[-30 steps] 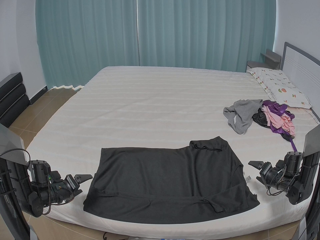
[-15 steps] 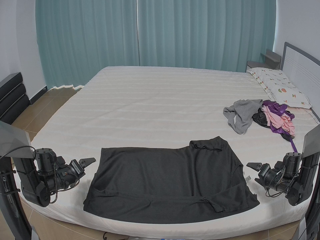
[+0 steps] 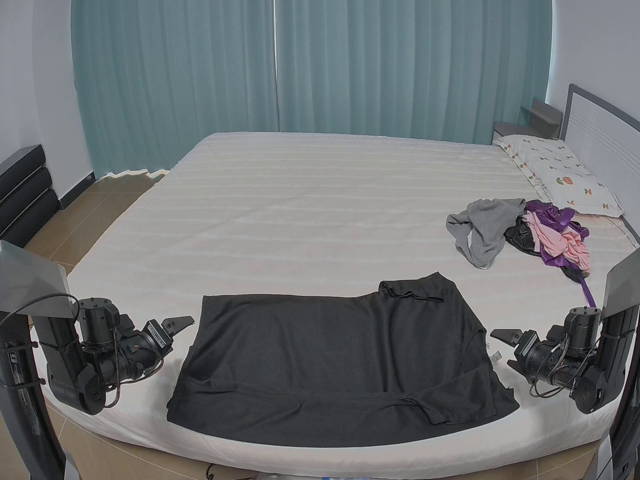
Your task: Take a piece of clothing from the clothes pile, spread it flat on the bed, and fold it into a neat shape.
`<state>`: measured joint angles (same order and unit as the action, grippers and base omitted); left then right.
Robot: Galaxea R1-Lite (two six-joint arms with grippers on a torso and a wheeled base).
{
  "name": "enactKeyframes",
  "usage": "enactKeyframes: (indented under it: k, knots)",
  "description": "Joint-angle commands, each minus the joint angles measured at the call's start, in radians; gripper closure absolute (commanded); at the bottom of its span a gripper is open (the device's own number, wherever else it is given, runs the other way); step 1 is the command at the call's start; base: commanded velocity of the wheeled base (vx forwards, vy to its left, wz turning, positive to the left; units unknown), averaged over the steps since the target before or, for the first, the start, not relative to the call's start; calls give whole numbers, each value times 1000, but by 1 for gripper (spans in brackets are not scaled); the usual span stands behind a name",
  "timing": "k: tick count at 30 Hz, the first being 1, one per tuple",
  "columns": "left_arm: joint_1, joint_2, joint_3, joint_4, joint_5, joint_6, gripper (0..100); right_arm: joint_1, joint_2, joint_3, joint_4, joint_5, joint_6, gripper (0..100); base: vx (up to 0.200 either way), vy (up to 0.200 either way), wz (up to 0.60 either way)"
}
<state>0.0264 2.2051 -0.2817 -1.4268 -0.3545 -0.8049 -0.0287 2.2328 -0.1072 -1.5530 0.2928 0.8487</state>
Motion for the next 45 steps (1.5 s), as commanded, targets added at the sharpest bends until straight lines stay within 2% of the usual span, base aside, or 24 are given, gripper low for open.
enactKeyframes:
  k: [1,7,11,21,24,27,29,34,40,45]
  knots:
    - [0,4,-13,-3,2,0,0,6,2,1,-16,0,0,0,0,0,0]
    - [0,5,-51,3,3,3,0,20,5,1,-16,-1,1,0,0,0,0]
    - [0,18,-126,37,3,3,0,32,5,9,-16,-1,1,0,0,0,0]
    - [-22,93,-439,269,8,15,0,58,7,18,-16,-7,0,0,0,0,0]
    - [-34,113,-501,292,9,46,0,59,7,18,-16,-7,0,0,0,0,0]
    - [-62,145,-583,371,11,105,0,59,8,18,-16,-6,0,0,0,0,0]
    - [-75,179,-652,434,28,122,0,59,10,18,-16,-6,1,0,0,0,0]
    - [-82,297,-843,516,140,127,0,69,11,20,-16,-6,1,0,0,0,0]
    - [-79,309,-860,602,146,142,0,72,25,17,-16,-9,-2,0,0,0,0]
    - [-79,311,-872,598,147,139,0,78,22,18,-16,-9,-2,0,0,0,0]
